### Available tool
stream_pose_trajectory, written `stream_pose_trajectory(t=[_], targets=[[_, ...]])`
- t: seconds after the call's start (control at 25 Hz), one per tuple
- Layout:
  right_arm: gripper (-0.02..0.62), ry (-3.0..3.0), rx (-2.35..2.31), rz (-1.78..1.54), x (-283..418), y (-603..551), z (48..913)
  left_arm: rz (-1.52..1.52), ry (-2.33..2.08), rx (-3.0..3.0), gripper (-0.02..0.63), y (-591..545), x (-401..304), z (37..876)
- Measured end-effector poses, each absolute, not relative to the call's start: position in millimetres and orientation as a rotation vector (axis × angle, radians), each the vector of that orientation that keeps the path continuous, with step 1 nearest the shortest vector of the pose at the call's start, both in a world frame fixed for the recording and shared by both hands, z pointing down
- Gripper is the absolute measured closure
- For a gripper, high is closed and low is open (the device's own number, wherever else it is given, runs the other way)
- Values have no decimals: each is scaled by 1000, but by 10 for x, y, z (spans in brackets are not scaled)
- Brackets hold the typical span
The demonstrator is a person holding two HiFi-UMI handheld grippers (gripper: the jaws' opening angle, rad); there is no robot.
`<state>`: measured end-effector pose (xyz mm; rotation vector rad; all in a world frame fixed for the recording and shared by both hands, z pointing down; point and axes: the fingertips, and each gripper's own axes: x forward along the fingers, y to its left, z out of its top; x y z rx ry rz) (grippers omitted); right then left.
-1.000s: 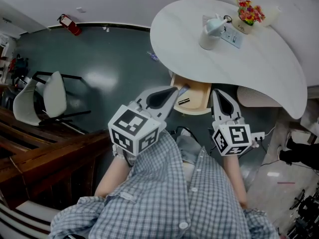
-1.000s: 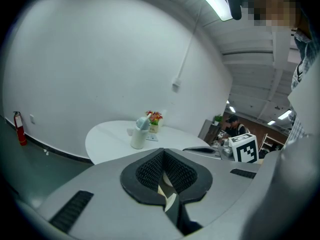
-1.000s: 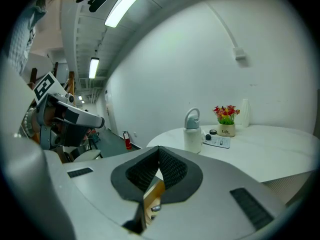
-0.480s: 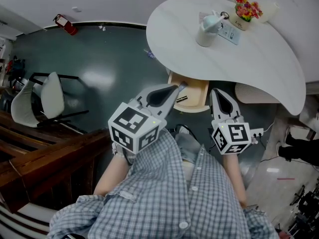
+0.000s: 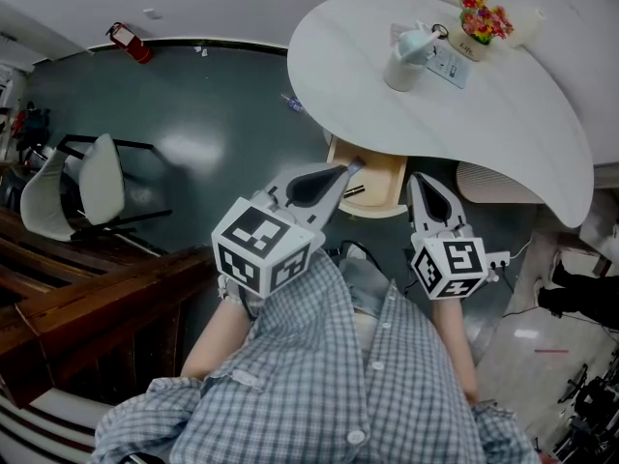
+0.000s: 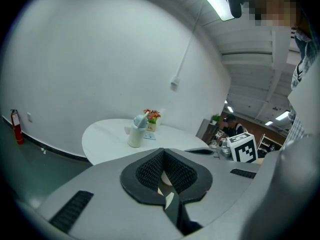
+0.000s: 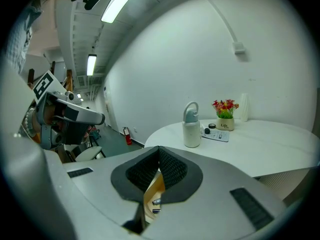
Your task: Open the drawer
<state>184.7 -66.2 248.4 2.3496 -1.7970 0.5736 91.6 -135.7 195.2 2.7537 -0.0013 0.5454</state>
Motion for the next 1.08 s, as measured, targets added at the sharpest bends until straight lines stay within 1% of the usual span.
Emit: stream_pose_trajectory(t=[1.08], targets=[[586,-1786,2312,628,1830,-643,2642,573,-4,2731,601,-1362,916,2058]])
